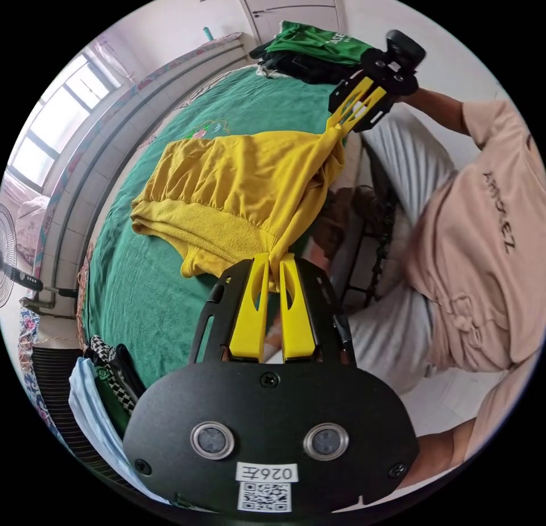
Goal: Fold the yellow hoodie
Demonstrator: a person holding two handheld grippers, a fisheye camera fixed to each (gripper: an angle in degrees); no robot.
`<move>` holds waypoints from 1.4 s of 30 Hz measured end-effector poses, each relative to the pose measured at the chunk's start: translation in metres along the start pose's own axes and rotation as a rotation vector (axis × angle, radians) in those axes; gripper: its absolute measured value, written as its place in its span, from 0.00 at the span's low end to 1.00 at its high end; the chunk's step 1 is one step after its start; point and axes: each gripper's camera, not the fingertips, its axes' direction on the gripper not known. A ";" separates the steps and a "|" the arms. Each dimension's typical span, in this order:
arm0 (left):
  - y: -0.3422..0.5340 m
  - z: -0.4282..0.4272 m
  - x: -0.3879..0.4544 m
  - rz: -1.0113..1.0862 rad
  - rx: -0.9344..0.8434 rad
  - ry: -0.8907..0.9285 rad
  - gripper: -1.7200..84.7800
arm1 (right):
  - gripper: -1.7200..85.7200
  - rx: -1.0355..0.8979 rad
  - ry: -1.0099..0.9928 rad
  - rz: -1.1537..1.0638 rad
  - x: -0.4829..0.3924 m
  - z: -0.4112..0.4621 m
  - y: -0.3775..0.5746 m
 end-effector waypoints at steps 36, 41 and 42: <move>-0.044 0.168 -0.402 -0.215 -0.085 0.398 0.07 | 0.01 -0.085 -0.507 0.913 0.221 0.400 0.208; 0.023 0.125 -0.403 -0.433 0.076 0.294 0.05 | 0.05 -0.013 -0.500 1.037 0.190 0.394 0.232; 0.033 0.120 -0.398 -0.458 0.106 0.295 0.04 | 0.06 -0.005 -0.477 1.049 0.185 0.389 0.232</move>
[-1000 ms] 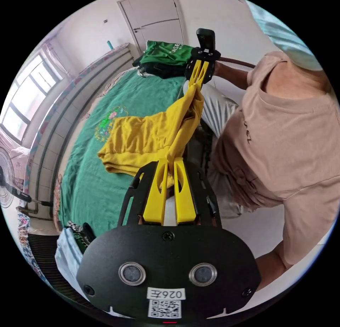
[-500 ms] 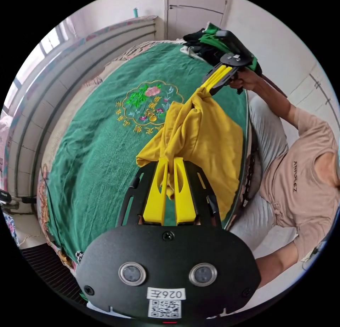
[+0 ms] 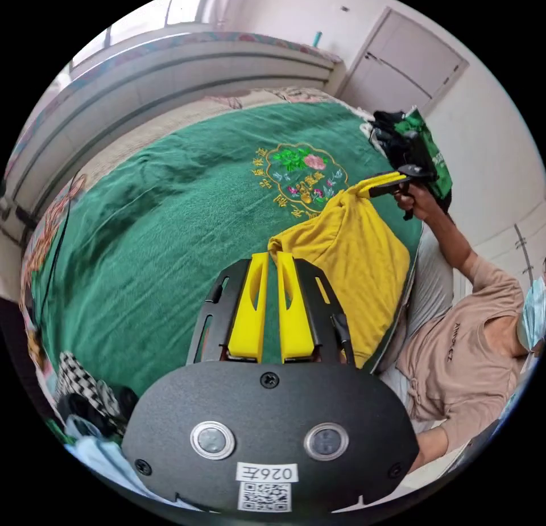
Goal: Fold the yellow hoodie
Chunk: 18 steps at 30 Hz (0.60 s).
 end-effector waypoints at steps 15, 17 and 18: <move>0.115 0.025 0.096 -0.099 0.183 -0.037 0.01 | 0.01 0.095 0.306 -0.131 -0.131 0.045 0.094; 0.157 -0.007 0.131 -0.052 0.303 -0.050 0.02 | 0.01 0.116 0.255 -0.170 -0.155 0.018 0.135; 0.167 -0.011 0.142 -0.035 0.310 -0.057 0.03 | 0.01 0.097 0.228 -0.193 -0.162 0.017 0.146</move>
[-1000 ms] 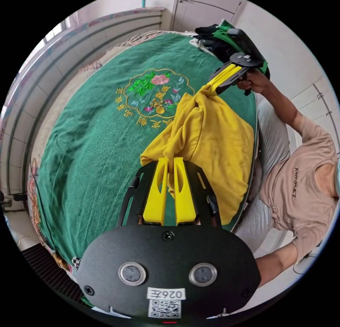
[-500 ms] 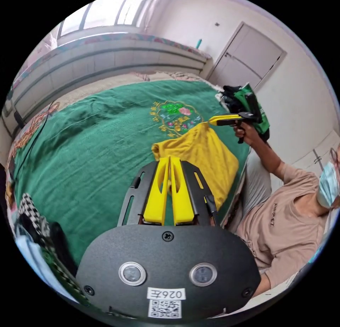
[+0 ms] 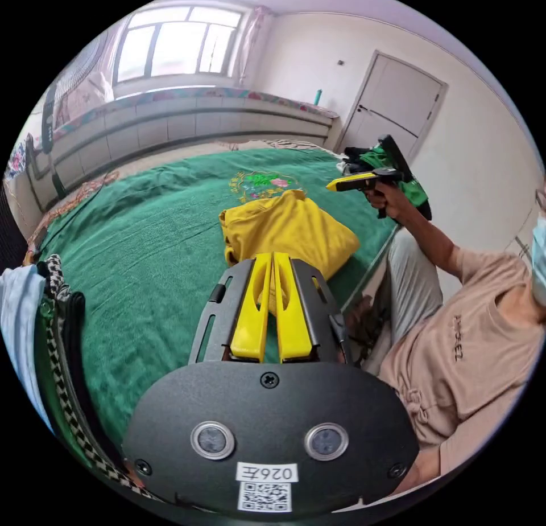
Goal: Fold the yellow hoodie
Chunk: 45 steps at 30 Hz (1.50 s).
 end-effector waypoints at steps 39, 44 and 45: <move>-0.054 -0.004 0.018 0.045 -0.117 0.048 0.01 | 0.03 -0.251 -0.184 -0.070 -0.145 0.060 0.137; -0.132 0.079 0.062 0.240 -0.165 -0.052 0.01 | 0.02 -0.080 -0.165 -0.088 -0.156 0.087 0.113; -0.137 0.097 0.058 0.233 -0.206 -0.084 0.01 | 0.01 -0.101 -0.148 -0.097 -0.156 0.099 0.110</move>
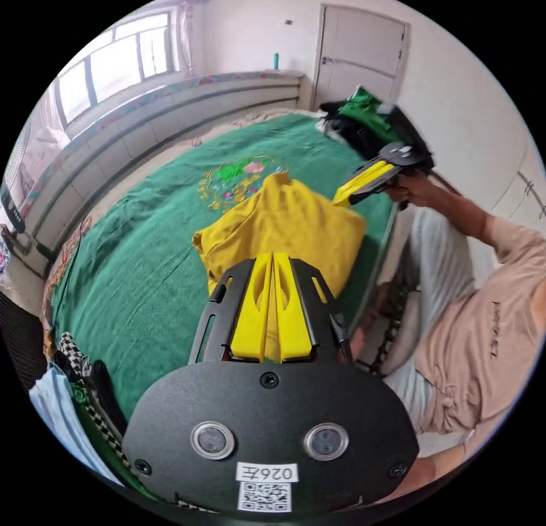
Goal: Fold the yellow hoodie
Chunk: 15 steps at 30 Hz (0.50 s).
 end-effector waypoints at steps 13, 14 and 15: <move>-0.046 0.049 -0.021 0.049 0.032 -0.009 0.01 | 0.01 -0.059 0.041 -0.001 0.077 0.040 -0.032; -0.061 0.094 -0.024 0.071 -0.183 -0.033 0.01 | 0.01 -0.118 0.010 0.008 0.091 0.052 -0.040; -0.065 0.107 -0.026 0.085 -0.229 -0.015 0.01 | 0.01 -0.104 -0.026 0.034 0.100 0.049 -0.042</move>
